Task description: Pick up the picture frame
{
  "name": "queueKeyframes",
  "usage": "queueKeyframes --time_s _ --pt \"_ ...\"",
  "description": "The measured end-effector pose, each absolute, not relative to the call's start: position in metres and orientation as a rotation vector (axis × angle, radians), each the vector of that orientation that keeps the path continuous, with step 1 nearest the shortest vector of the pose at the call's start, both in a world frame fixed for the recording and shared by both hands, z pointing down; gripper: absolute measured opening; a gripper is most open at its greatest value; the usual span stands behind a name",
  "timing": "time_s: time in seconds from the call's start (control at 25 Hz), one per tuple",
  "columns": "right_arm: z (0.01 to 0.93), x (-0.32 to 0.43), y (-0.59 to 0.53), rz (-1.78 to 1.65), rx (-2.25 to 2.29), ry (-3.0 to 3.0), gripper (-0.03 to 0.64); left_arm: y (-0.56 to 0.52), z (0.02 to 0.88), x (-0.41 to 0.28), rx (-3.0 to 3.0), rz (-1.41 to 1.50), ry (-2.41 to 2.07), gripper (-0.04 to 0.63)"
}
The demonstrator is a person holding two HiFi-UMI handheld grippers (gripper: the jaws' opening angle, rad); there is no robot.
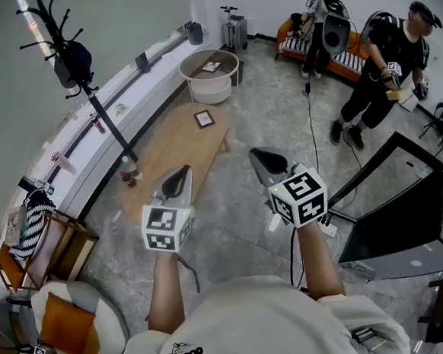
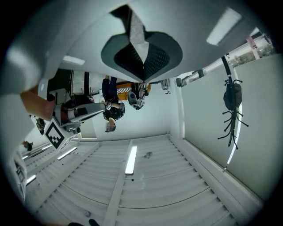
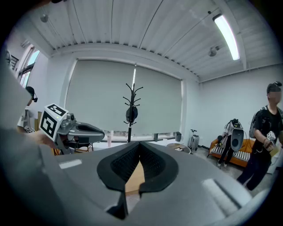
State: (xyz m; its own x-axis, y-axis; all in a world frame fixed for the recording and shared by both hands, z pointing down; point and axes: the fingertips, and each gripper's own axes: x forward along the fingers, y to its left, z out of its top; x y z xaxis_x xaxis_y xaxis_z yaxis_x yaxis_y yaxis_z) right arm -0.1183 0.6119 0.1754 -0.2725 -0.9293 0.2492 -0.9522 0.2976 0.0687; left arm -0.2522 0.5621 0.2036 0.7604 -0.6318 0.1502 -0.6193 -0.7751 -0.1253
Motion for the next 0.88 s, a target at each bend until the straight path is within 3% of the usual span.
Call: queueKeyframes --time_s 0.88 --pt "0.180 -0.064 0.619 0.159 1.722 -2.381 0.005 0.580 0.213 -0.189 -2.867 -0.304 1.021 0.009"
